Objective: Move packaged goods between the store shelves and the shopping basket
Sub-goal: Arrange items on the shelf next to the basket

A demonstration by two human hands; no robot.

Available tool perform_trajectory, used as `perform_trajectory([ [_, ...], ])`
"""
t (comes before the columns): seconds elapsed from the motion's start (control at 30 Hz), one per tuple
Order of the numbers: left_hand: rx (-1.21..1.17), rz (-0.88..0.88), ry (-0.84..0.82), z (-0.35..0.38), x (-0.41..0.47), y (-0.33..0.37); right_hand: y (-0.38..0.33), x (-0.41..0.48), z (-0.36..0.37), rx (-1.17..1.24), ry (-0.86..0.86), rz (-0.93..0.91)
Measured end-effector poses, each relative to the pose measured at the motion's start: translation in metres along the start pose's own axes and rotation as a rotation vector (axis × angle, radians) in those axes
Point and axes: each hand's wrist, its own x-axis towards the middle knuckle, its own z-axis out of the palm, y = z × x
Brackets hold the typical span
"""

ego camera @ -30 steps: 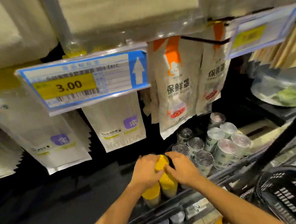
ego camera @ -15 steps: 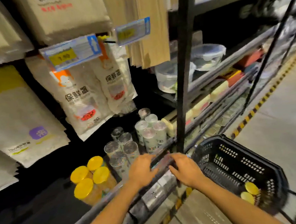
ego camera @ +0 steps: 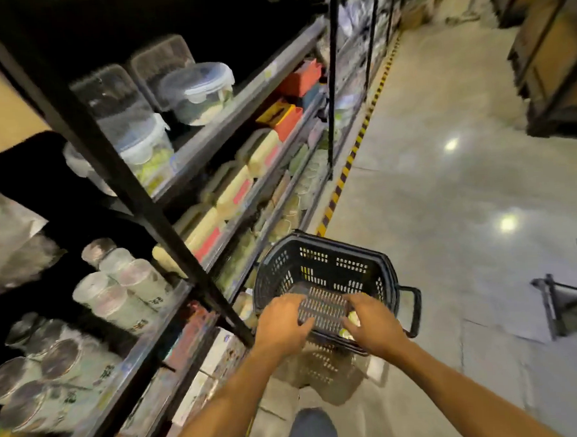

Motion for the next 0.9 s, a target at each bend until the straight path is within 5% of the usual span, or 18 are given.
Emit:
perform_trajectory([
  [0.2,0.01,0.03,-0.099,0.027,0.081,0.018,0.049,0.052,-0.009,0.008,-0.035,0.12],
  [0.53,-0.178,-0.171,-0.215,0.09,0.228,0.003,0.122,0.2,0.001,-0.057,-0.265,0.209],
  [0.9,-0.402,-0.639,-0.261,0.296,0.31,-0.042,0.256,0.334,0.15,-0.171,-0.497,0.272],
])
